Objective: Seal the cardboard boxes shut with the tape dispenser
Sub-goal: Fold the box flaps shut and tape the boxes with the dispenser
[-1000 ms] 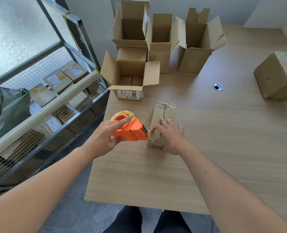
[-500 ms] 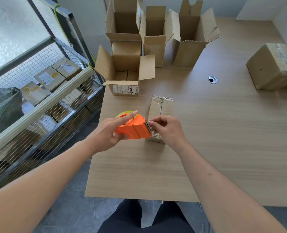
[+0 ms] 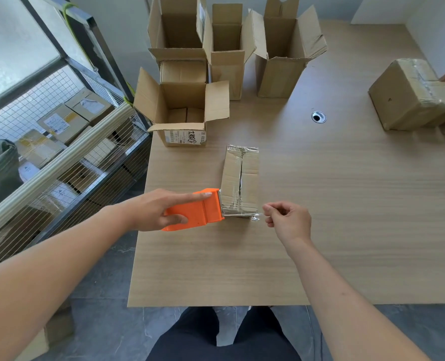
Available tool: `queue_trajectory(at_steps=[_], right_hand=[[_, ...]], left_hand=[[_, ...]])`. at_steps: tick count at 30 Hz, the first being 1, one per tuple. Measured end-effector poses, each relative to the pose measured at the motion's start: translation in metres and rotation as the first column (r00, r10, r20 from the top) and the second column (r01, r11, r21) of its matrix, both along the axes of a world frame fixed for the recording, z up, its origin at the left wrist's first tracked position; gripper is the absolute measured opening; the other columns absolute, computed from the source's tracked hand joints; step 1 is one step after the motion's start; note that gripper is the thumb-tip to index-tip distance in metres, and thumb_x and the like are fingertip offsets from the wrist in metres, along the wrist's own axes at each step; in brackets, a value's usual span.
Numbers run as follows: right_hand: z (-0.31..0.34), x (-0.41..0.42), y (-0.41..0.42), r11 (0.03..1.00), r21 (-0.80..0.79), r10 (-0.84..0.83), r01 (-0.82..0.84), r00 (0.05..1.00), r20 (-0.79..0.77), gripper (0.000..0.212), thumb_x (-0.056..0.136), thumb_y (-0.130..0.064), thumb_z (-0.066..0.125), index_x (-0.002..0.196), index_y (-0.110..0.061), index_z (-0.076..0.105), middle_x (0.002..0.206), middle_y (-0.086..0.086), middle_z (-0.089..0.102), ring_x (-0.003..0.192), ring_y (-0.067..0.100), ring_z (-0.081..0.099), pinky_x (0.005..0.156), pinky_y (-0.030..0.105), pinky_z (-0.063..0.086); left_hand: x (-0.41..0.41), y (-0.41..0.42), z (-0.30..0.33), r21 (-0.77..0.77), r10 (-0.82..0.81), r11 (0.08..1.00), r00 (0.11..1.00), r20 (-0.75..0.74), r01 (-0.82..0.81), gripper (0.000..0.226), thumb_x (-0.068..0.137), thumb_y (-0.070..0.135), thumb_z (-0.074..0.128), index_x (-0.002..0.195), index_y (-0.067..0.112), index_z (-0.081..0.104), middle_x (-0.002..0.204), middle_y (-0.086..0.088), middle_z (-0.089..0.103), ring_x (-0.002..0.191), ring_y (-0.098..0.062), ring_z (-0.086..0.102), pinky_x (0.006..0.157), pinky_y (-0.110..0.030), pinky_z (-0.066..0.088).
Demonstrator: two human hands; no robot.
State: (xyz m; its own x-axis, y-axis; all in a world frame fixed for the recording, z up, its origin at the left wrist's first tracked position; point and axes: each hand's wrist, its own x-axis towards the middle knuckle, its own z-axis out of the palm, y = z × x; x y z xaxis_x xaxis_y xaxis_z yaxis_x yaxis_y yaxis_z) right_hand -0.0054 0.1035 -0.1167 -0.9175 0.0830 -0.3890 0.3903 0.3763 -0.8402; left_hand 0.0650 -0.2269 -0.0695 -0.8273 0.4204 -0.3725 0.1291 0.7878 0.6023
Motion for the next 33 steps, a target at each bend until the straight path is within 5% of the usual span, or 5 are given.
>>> queue_trajectory(at_steps=[5, 22, 25, 28, 33], right_hand=[[-0.012, 0.007, -0.002, 0.999, -0.026, -0.046, 0.047, 0.998, 0.030, 0.015, 0.085, -0.007, 0.078, 0.074, -0.017, 0.078, 0.064, 0.003, 0.073, 0.056, 0.015, 0.068, 0.072, 0.043, 0.064], [-0.044, -0.014, 0.005, 0.994, -0.079, 0.094, -0.077, 0.963, 0.253, 0.033, 0.077, -0.034, 0.089, 0.106, -0.033, 0.073, 0.090, -0.003, 0.076, 0.070, 0.019, 0.072, 0.056, 0.026, 0.052], [-0.048, -0.018, 0.010, 0.978, 0.097, 0.168, -0.183, 0.975, 0.143, 0.050, 0.065, -0.051, 0.092, 0.110, -0.041, 0.071, 0.104, -0.003, 0.065, 0.091, 0.016, 0.068, 0.079, 0.032, 0.057], [-0.036, -0.019, 0.010, 0.956, 0.115, 0.279, -0.271, 0.958, -0.065, 0.031, 0.070, -0.025, 0.089, 0.089, -0.031, 0.065, 0.083, -0.009, 0.060, 0.064, 0.007, 0.051, 0.063, 0.028, 0.049], [-0.028, -0.016, -0.016, 0.714, 0.346, 0.697, -0.609, 0.668, -0.262, 0.025, 0.074, -0.019, 0.085, 0.090, -0.029, 0.069, 0.083, -0.013, 0.056, 0.070, 0.002, 0.051, 0.063, 0.030, 0.050]], left_hand=[[-0.013, -0.004, -0.004, -0.049, -0.045, 0.998, 0.999, 0.026, 0.047, 0.078, 0.099, 0.035, 0.063, 0.149, 0.066, 0.012, 0.131, 0.020, 0.055, 0.097, -0.014, 0.058, 0.082, -0.015, 0.043], [-0.058, -0.006, -0.012, -0.166, -0.124, 0.975, 0.984, 0.129, 0.145, 0.080, 0.099, 0.035, 0.063, 0.142, 0.076, 0.010, 0.117, 0.005, 0.062, 0.090, -0.018, 0.058, 0.085, -0.040, 0.050], [-0.061, -0.006, -0.012, -0.194, -0.125, 0.969, 0.980, 0.152, 0.153, 0.079, 0.099, 0.036, 0.063, 0.141, 0.077, 0.009, 0.116, 0.002, 0.061, 0.093, -0.020, 0.058, 0.087, -0.043, 0.050], [-0.062, -0.005, -0.011, -0.183, -0.113, 0.972, 0.979, 0.169, 0.144, 0.080, 0.099, 0.034, 0.063, 0.140, 0.077, 0.009, 0.111, 0.004, 0.061, 0.090, -0.019, 0.058, 0.086, -0.043, 0.051], [-0.064, 0.007, -0.010, -0.154, -0.102, 0.980, 0.982, 0.162, 0.127, 0.081, 0.099, 0.032, 0.063, 0.141, 0.077, 0.009, 0.111, 0.007, 0.060, 0.086, -0.017, 0.057, 0.083, -0.040, 0.050]])
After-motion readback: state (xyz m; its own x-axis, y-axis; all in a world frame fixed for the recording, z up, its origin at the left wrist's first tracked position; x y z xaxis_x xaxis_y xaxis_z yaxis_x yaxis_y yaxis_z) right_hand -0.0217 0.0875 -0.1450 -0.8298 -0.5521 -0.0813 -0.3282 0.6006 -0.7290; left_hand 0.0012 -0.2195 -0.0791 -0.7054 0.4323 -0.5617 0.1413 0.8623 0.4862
